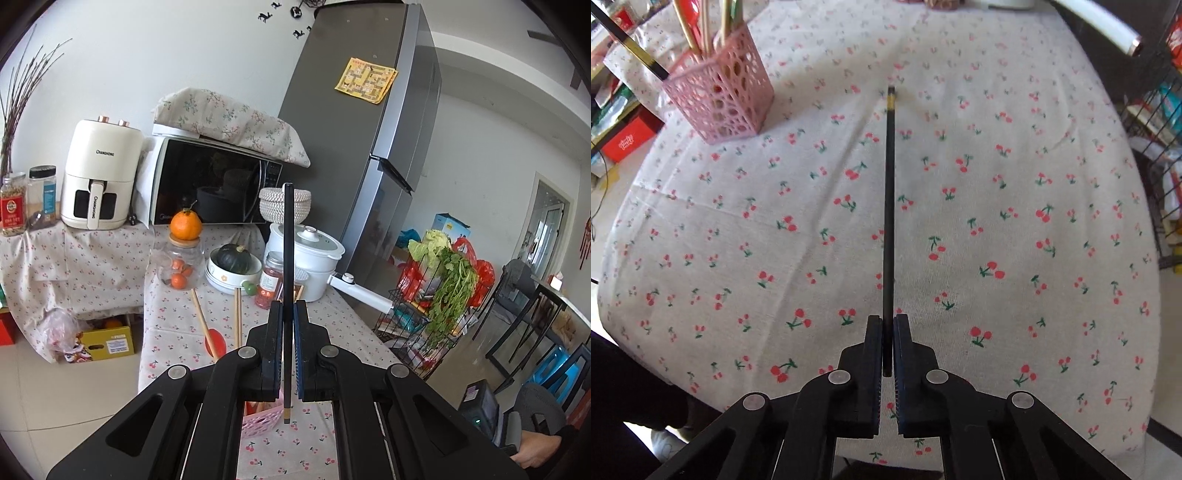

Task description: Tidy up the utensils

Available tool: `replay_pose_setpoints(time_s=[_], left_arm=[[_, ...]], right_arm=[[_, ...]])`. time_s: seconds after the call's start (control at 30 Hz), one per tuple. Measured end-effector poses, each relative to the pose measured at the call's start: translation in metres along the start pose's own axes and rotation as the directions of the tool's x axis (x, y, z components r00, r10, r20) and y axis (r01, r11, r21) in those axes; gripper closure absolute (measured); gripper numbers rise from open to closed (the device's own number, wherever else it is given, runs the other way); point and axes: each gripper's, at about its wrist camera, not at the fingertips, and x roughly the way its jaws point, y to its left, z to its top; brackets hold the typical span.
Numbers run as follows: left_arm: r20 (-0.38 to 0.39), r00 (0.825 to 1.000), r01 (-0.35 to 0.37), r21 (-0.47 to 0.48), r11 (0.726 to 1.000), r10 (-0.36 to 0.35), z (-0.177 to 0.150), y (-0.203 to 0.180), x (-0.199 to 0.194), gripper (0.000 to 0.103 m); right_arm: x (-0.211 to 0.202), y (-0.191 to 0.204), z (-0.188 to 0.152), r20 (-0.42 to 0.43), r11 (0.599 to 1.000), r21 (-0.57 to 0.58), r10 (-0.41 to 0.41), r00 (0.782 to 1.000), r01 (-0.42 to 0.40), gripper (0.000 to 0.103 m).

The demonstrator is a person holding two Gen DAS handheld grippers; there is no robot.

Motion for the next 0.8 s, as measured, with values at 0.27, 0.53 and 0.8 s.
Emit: replay_pose_setpoints(time_s=[0.27,0.53,0.8], left_arm=[[0.005,1.0,-0.002,-0.006,1.0,0.002,0.001,0.002,-0.003,0.098],[0.012,1.0,-0.017,-0.014,1.0,0.018,0.003,0.007,-0.003,0.098],[0.054,0.997,-0.047,-0.038,0.998,0.049,0.011,0.019,-0.004,0.098]], right_arm=[[-0.073,0.018,0.028,0.283,0.999,0.008,-0.039,0.958,0.038,0.099],[-0.085,0.033,0.062,0.45,0.999,0.025,-0.033,0.892,0.025,0.099],[-0.09,0.037,0.078,0.498,0.999,0.026,0.008,0.867,-0.024,0.099]])
